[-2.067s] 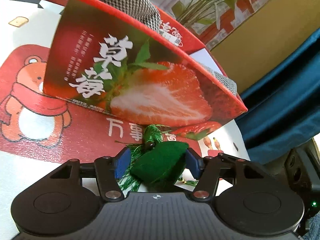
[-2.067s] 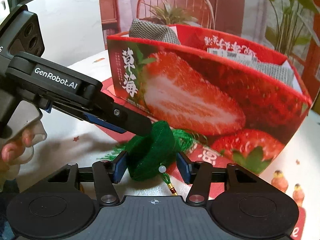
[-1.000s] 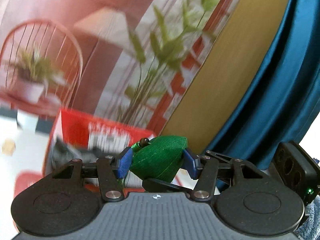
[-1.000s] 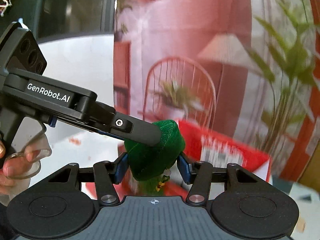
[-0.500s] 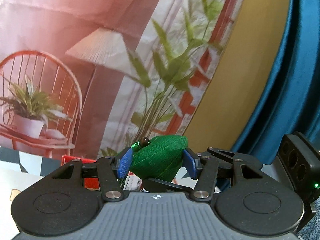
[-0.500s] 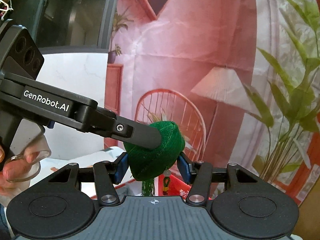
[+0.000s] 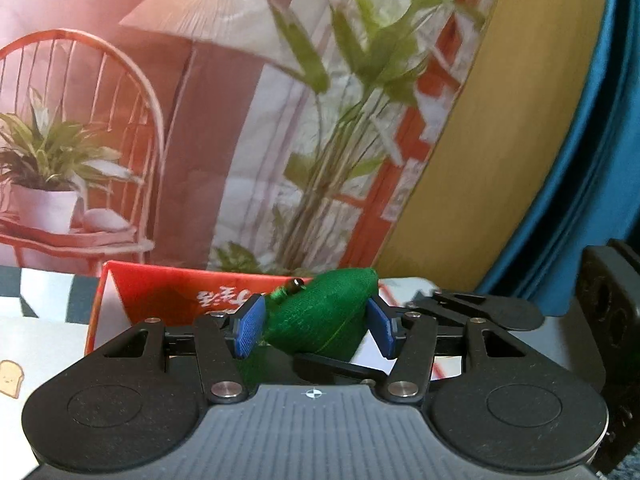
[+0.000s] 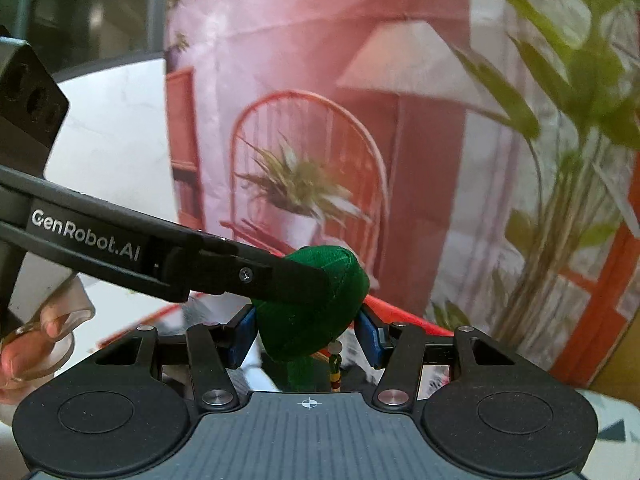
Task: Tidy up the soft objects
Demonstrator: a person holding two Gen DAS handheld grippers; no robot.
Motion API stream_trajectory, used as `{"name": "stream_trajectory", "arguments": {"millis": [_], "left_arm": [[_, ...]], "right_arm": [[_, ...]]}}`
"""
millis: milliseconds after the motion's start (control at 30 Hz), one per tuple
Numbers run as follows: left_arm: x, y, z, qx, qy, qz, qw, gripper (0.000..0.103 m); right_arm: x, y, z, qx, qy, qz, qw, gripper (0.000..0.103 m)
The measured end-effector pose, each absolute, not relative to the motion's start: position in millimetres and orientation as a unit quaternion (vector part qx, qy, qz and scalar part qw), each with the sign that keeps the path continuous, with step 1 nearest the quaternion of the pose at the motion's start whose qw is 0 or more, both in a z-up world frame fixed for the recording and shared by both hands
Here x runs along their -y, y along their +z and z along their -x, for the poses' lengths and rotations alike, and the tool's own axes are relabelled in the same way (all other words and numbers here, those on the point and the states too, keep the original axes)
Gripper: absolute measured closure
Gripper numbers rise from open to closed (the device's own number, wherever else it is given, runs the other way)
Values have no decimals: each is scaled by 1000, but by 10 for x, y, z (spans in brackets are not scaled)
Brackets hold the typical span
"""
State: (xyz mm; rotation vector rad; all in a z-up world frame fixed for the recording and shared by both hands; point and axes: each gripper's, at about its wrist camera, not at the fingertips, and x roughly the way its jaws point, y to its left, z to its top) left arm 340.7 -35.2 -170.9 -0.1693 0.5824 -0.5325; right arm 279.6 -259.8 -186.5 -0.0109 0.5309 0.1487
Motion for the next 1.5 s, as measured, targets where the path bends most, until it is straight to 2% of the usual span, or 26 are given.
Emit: {"name": "stream_trajectory", "arguments": {"millis": [200,267,333,400,433,500,567,1067,1500], "left_arm": [[283,-1742,-3415,-289,-217,45,931,43],[239,-1721,-3398,-288,-203,37,935,39],[178,-1691,-3360,-286,-191,34,938,25],[140,-1656,-3302,-283,-188,35,940,9],[117,-1636,-3249,-279,-184,34,942,4],[88,-1606,-3147,-274,-175,28,945,3],[68,-1580,-3058,-274,-166,23,947,0],[-94,-1152,-2324,-234,-96,7,967,0],[-167,-687,-1378,-188,-86,24,978,0]], "right_arm": [[2737,-2068,-2798,-306,8,-5,952,52],[2790,-2105,-2759,-314,-8,-13,949,50],[2830,-2121,-2715,-322,-24,-25,946,47],[2863,-2102,-2666,-321,-31,-35,946,34],[2868,-2088,-2628,-319,-35,-40,946,29],[2872,-2036,-2549,-311,-42,-50,948,9],[2873,-1970,-2454,-302,-52,-60,950,0],[2801,-1389,-1747,-262,-106,-121,952,0],[2493,-673,-896,-224,-133,-101,960,0]]}}
